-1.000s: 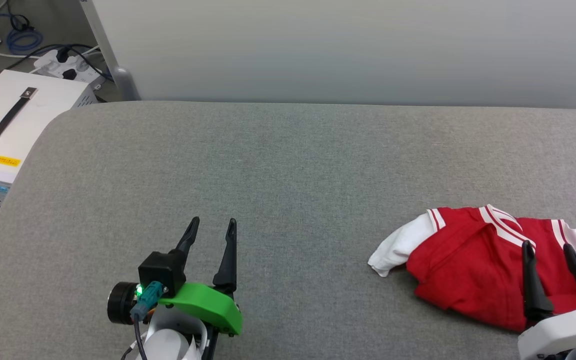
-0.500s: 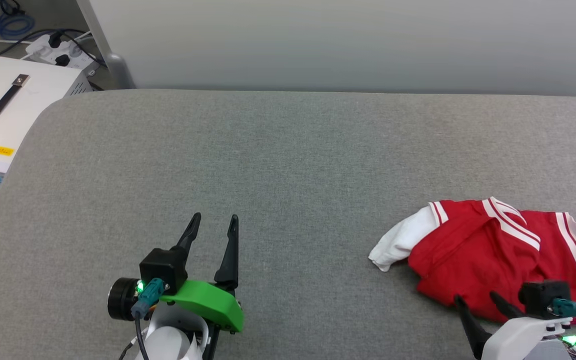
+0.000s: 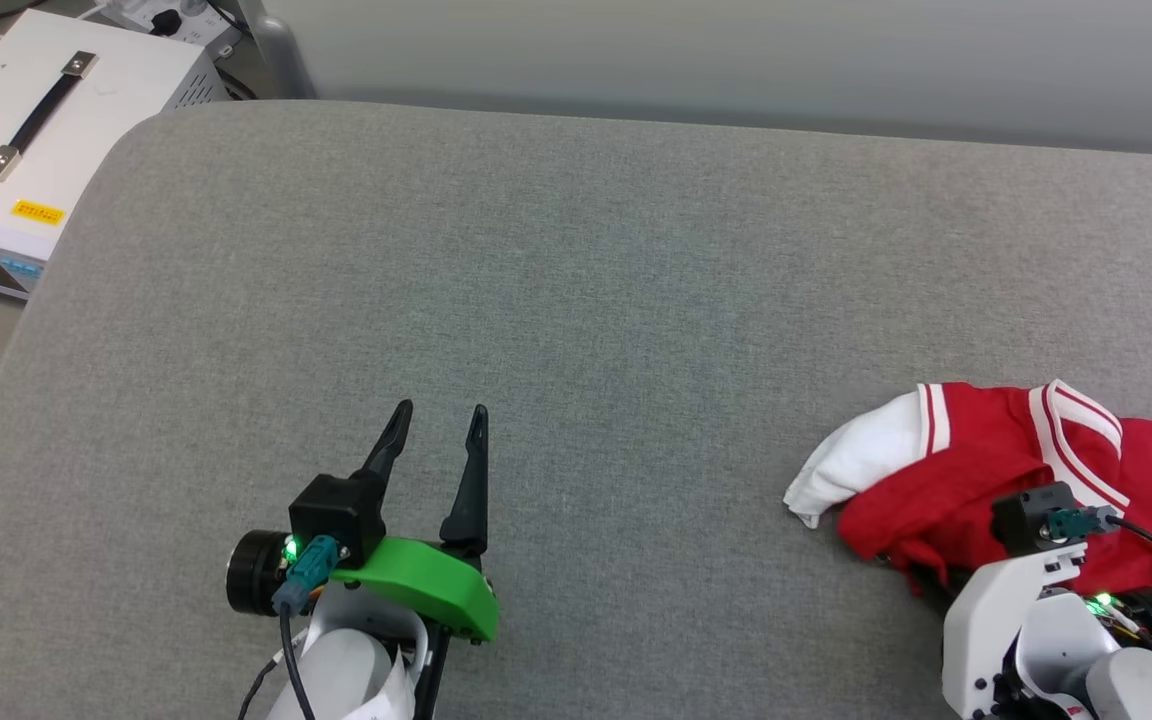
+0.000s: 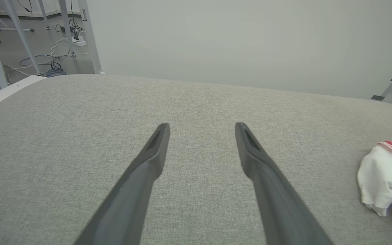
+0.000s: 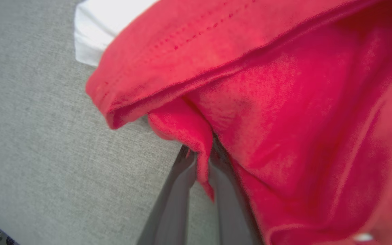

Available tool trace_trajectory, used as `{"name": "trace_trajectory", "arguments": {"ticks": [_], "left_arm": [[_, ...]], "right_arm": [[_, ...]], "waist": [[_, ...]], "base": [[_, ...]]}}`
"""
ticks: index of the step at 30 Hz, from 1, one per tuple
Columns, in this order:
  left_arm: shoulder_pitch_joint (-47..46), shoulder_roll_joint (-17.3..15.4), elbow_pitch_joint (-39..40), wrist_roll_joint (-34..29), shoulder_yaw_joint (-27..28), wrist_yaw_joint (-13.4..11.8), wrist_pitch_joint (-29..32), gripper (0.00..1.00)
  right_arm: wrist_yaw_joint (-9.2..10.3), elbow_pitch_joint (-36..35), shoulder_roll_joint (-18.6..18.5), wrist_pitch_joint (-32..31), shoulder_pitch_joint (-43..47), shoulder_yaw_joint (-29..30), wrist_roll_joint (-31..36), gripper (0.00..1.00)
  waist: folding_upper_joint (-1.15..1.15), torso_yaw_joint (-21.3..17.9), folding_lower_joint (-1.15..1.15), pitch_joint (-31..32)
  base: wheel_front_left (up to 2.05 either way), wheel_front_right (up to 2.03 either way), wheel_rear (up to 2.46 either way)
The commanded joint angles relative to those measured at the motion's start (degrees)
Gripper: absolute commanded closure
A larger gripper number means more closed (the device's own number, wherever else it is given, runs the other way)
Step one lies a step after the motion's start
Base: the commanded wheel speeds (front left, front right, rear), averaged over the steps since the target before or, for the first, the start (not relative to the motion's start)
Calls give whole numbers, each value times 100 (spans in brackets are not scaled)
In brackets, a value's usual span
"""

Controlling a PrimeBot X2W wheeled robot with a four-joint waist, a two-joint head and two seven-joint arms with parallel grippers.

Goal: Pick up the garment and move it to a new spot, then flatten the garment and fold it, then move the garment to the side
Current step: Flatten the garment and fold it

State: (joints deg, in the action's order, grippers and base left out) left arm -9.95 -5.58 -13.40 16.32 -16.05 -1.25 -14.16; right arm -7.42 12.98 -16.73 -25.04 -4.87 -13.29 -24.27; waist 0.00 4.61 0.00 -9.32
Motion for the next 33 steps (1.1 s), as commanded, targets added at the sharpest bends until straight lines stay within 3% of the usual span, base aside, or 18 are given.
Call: {"name": "trace_trajectory", "arguments": {"ticks": [1, 12, 22, 23, 24, 25, 33], "left_arm": [[-104, 12, -22, 36, 19, -19, -47, 0], [-75, -13, -107, 37, -17, 8, -68, 0], [-16, -28, -158, 72, -73, 16, -72, 0], [-8, -27, -163, 79, -76, 15, -72, 0], [-1, -28, -168, 84, -79, 16, -73, 0], [9, -31, -174, 91, -80, 15, -73, 0], [84, -85, -184, 123, -76, -10, -75, 0]], "right_arm": [[-7, 102, 137, 127, -119, -185, -72, 100], [-7, -321, 479, 1043, -848, -1242, -122, 100], [-7, 167, 603, 1003, -740, -2552, -534, 100], [-7, 265, 600, 1052, -712, -2607, -589, 76], [-7, 336, 596, 1104, -698, -2639, -623, 24], [-7, 399, 594, 1195, -691, -2670, -649, 0], [-7, -11, 644, 2458, -517, -2403, -565, 0]], "waist": [[0, -9, 0, 19], [0, -69, 0, 267], [0, 25, 0, 341], [0, 36, 0, 341], [0, 42, 0, 348], [0, 45, 0, 356], [0, 9, 0, 444]], "base": [[0, 0, 0], [0, 0, 0], [0, 0, 0], [0, 0, 0], [0, 0, 0], [0, 0, 0], [0, 0, 0]]}}
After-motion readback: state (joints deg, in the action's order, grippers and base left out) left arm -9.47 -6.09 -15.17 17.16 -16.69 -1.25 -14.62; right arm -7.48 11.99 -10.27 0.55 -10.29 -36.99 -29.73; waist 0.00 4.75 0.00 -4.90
